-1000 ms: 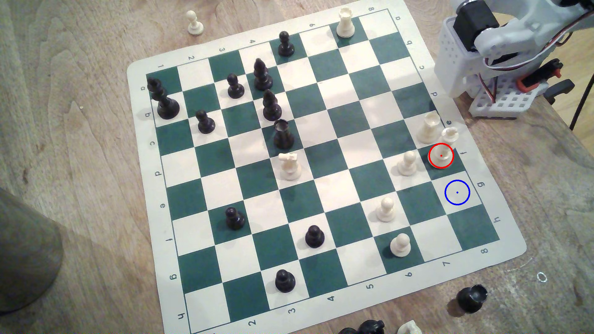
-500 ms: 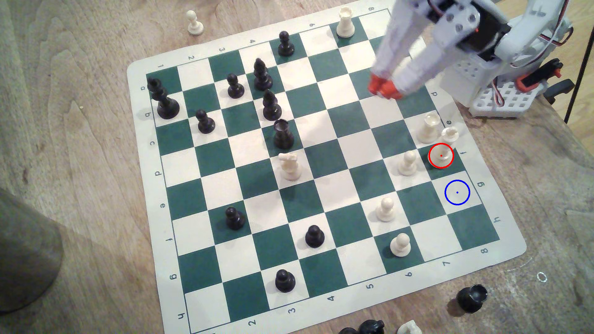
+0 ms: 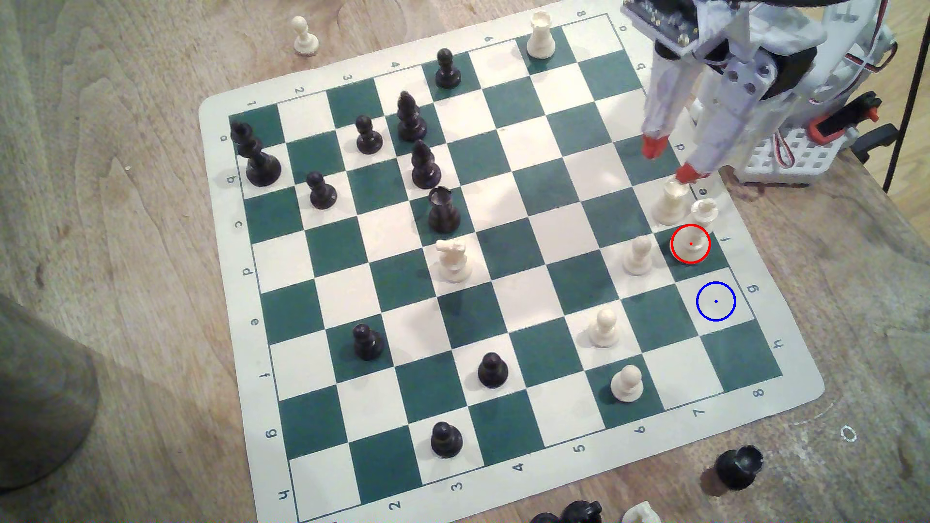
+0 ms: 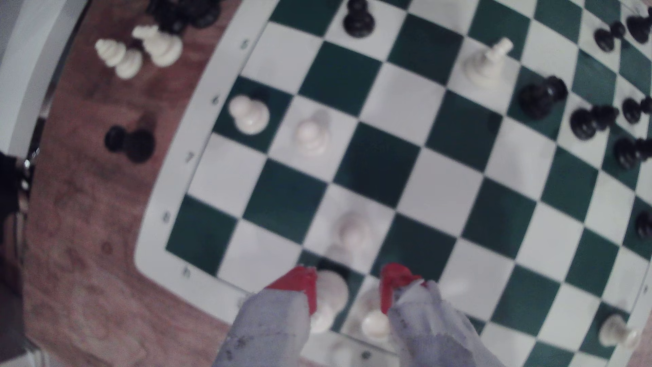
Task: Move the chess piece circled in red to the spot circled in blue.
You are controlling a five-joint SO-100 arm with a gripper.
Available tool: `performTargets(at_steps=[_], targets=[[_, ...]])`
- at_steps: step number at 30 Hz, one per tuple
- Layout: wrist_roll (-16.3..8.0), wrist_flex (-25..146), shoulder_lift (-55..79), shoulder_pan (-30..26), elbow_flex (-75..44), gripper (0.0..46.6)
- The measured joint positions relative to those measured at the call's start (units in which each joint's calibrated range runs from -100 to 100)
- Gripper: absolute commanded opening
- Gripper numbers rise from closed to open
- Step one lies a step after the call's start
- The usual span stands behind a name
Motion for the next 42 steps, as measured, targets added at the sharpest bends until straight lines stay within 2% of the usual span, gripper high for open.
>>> performTargets(at_steps=[9,24,34,42], targets=[[0.0,7.3,-1.3,-3.2,0.5,14.3],[0.3,6.3,-12.1,-5.0,18.4,14.6],[-1.4,3.8,-10.6,-7.2,18.7,16.3],[-1.6,3.8,-8.6,-9.7,18.7,16.5]])
